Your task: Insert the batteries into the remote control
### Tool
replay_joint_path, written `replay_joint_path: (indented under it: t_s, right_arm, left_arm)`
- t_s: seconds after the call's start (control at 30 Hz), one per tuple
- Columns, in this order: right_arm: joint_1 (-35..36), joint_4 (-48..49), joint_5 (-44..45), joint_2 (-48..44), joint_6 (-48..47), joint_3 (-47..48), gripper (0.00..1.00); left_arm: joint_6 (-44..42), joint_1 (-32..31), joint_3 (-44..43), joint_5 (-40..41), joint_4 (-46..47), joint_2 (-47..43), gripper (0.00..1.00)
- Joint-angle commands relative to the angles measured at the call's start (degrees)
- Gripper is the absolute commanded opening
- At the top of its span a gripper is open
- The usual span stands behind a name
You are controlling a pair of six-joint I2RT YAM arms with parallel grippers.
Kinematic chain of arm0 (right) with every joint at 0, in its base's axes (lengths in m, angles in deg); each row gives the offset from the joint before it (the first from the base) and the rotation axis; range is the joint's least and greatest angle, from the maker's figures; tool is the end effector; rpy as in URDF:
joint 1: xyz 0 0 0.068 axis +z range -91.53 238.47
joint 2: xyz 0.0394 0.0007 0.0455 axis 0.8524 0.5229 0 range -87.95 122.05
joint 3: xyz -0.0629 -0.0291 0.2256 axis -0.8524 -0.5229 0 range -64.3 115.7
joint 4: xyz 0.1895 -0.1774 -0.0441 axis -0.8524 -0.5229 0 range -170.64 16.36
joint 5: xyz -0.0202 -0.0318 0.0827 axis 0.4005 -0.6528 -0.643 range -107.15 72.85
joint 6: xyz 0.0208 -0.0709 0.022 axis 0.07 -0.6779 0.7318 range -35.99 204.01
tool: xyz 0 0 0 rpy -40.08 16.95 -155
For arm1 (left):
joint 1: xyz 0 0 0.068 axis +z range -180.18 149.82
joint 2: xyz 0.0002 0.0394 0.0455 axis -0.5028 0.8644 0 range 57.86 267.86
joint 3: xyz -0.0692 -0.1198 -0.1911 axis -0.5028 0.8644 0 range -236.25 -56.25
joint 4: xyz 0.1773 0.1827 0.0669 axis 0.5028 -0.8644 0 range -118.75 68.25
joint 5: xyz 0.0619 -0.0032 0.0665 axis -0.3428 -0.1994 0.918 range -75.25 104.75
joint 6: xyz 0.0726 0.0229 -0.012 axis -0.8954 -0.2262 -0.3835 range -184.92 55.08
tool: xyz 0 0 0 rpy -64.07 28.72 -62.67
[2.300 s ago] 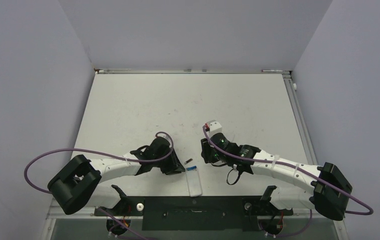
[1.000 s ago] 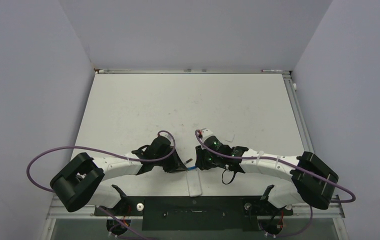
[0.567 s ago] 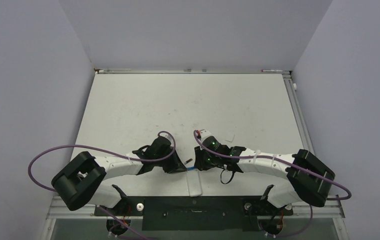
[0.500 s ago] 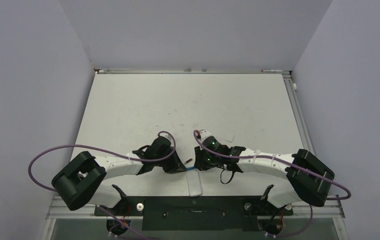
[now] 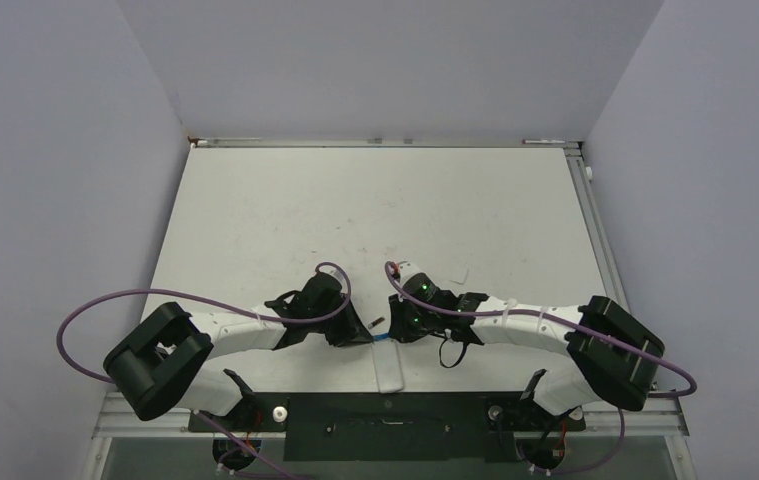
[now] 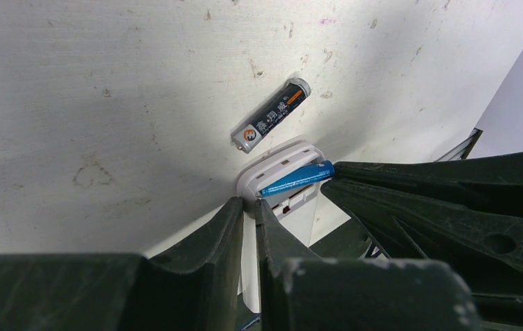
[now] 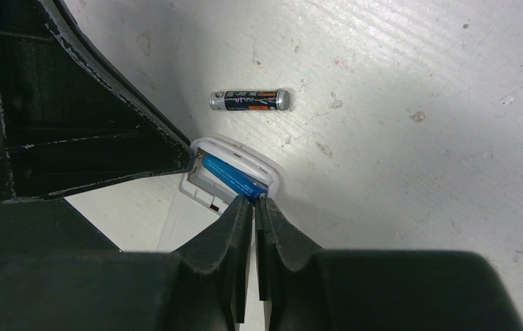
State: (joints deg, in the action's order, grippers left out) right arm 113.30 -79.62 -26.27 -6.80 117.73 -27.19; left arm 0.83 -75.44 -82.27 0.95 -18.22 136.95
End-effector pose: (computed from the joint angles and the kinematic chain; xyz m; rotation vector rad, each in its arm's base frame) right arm 0.1606 0.2461 0.1017 -0.5569 2.5718 0.8178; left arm 0.1740 -0.1977 0.0690 -0.3688 2.7291 -1.0243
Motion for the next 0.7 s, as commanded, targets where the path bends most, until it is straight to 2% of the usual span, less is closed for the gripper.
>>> replay_joint_path:
  t_s: [0.0, 0.67]
  right_arm:
    - [0.54, 3.07, -0.69, 0.56, 0.02, 0.73, 0.09]
    - [2.41, 1.72, -1.71, 4.52, -1.13, 3.54, 0.09]
  left_arm:
    - [0.07, 0.18, -0.42, -0.44, 1.97, 0.23, 0.09]
    - [-0.76, 0.17, -1.14, -0.55, 1.4, 0.64, 0.08]
